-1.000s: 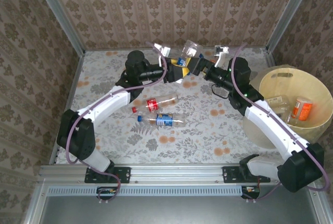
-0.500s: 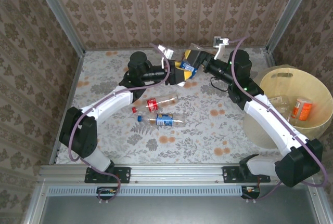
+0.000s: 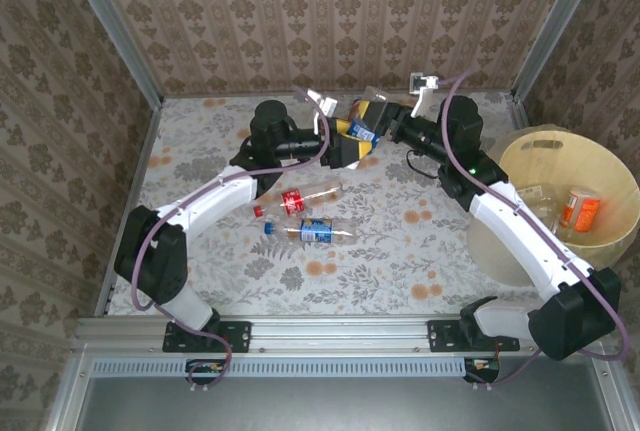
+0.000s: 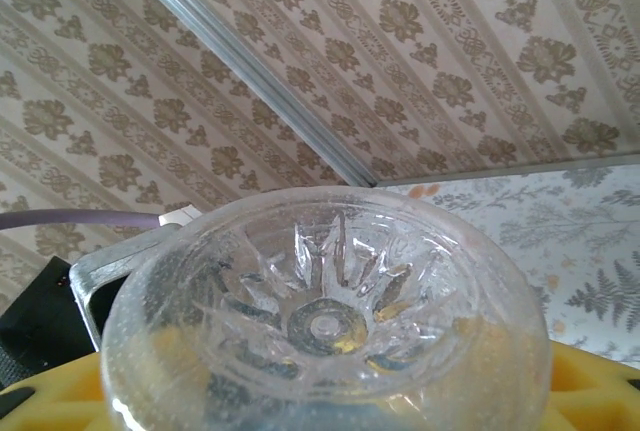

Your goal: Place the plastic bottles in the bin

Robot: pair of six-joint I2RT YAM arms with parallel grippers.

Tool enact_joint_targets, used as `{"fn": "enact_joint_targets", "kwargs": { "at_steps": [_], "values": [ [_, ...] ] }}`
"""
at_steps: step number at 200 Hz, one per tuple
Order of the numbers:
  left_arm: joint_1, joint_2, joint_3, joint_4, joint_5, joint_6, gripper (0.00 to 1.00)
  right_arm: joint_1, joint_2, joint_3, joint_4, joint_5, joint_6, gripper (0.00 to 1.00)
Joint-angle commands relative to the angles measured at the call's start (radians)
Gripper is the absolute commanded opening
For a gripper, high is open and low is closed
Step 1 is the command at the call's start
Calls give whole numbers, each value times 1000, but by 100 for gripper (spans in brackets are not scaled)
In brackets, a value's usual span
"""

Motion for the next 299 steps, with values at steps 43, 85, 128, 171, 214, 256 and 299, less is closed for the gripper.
{"fn": "enact_joint_targets", "kwargs": {
  "at_steps": [43,85,128,171,214,256,299],
  "values": [
    [-4,-116,-37,-119,-161,126,100,-24,-143,14,-156,244,-195,52],
    [-4,-153,-71,-159,-336,159,100,-67,-243,37,-297,336,-277,51],
    [-4,-187,-101,-203,-542,171,100,-105,-339,87,-451,458,-424,51],
    [-4,-199,-109,-260,-726,166,100,-199,-410,127,-578,506,-486,51],
    [-4,-179,-88,-296,-751,159,100,-270,-432,199,-669,607,-572,50],
    [-4,-163,-76,-310,-764,154,100,-305,-422,238,-744,813,-670,50],
    [-3,-156,-62,-358,-866,135,100,-326,-361,301,-901,1101,-726,50]
  ]
}}
